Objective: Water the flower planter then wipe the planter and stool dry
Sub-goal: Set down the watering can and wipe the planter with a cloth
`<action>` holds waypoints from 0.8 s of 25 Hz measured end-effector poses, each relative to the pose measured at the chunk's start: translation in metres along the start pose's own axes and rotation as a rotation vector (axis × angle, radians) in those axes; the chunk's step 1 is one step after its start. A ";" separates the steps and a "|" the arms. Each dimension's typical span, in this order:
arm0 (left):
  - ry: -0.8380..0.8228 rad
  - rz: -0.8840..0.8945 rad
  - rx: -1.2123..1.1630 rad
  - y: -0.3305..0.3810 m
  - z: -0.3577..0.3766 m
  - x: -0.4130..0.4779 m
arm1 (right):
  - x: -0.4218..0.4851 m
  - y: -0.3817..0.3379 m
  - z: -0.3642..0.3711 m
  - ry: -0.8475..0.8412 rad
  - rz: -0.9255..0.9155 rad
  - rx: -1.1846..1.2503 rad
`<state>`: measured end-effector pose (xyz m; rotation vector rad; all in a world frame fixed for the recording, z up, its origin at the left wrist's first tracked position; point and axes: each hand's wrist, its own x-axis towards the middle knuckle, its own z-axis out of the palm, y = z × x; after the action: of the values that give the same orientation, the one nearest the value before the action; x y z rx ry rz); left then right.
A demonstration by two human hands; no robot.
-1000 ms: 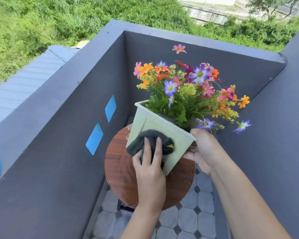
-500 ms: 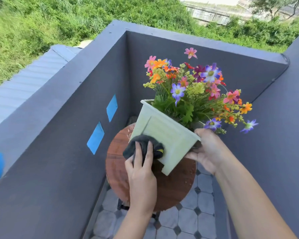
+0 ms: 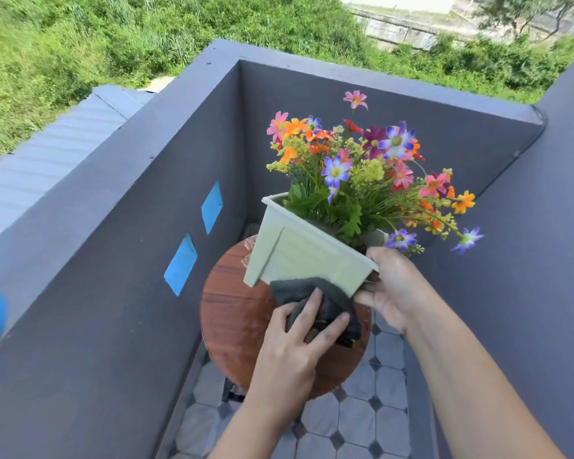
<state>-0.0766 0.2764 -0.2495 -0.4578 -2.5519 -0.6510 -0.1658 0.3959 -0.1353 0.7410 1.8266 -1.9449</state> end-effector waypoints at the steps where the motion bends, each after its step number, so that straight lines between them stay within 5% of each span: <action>1: -0.031 0.038 0.041 -0.007 -0.001 -0.007 | 0.000 0.000 0.000 -0.002 -0.006 -0.013; 5: 0.181 -0.112 0.066 -0.030 -0.031 -0.004 | 0.002 0.001 -0.003 0.002 -0.005 -0.075; 8: 0.333 -0.673 -0.262 -0.042 -0.069 0.041 | 0.004 -0.002 -0.005 -0.014 0.002 -0.125; 12: 0.066 -1.212 -0.884 -0.090 -0.086 0.106 | 0.001 -0.006 -0.011 -0.053 0.006 -0.213; 17: -0.455 -1.198 -1.157 -0.088 -0.088 0.126 | 0.000 -0.009 -0.017 -0.074 -0.011 -0.253; 20: -0.442 -1.183 -1.101 -0.088 -0.084 0.126 | 0.001 -0.010 -0.019 -0.066 -0.018 -0.267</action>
<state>-0.1894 0.1850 -0.1510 0.8024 -2.3711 -2.6024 -0.1708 0.4161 -0.1282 0.5696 2.0054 -1.6691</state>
